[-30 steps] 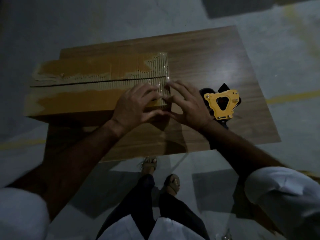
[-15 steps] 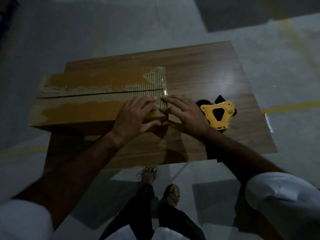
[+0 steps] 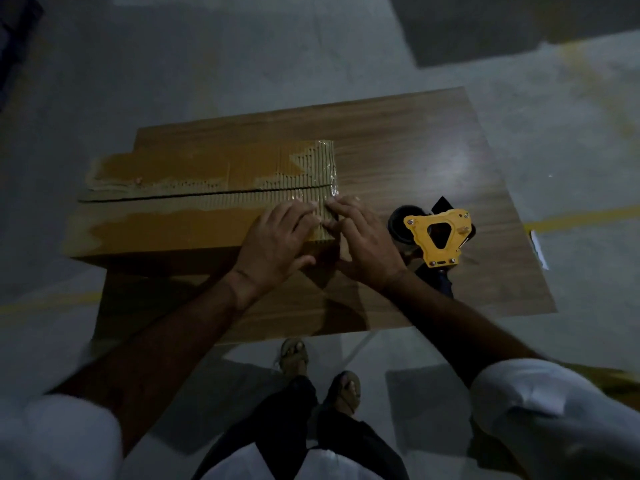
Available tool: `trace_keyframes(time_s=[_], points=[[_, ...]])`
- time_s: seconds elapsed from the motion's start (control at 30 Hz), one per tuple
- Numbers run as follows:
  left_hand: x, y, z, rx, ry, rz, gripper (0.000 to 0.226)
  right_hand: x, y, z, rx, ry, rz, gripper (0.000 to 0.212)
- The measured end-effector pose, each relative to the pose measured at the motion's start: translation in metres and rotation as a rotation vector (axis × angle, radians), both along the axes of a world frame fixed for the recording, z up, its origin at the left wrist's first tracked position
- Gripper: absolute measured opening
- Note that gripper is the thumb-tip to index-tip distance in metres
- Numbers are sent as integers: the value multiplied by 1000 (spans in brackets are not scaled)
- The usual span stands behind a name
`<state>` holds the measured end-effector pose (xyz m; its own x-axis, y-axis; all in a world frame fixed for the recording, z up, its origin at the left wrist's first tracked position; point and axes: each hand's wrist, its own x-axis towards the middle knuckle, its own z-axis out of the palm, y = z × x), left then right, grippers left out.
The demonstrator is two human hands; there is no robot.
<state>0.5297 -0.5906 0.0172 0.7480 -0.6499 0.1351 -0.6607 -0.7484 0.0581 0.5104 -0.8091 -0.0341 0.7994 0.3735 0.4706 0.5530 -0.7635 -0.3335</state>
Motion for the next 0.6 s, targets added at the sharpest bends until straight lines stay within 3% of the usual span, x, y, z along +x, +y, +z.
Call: trace_keyframes(time_s=[0.17, 0.4, 0.6], points=[[3, 25, 12, 60, 11, -125, 95, -14, 9, 8, 7, 20, 26, 69], [9, 65, 16, -81, 88, -169, 56, -15, 41, 16, -49, -84, 64, 43], [-10, 52, 7, -33, 86, -29, 79, -11, 47, 16, -153, -122, 50, 44]])
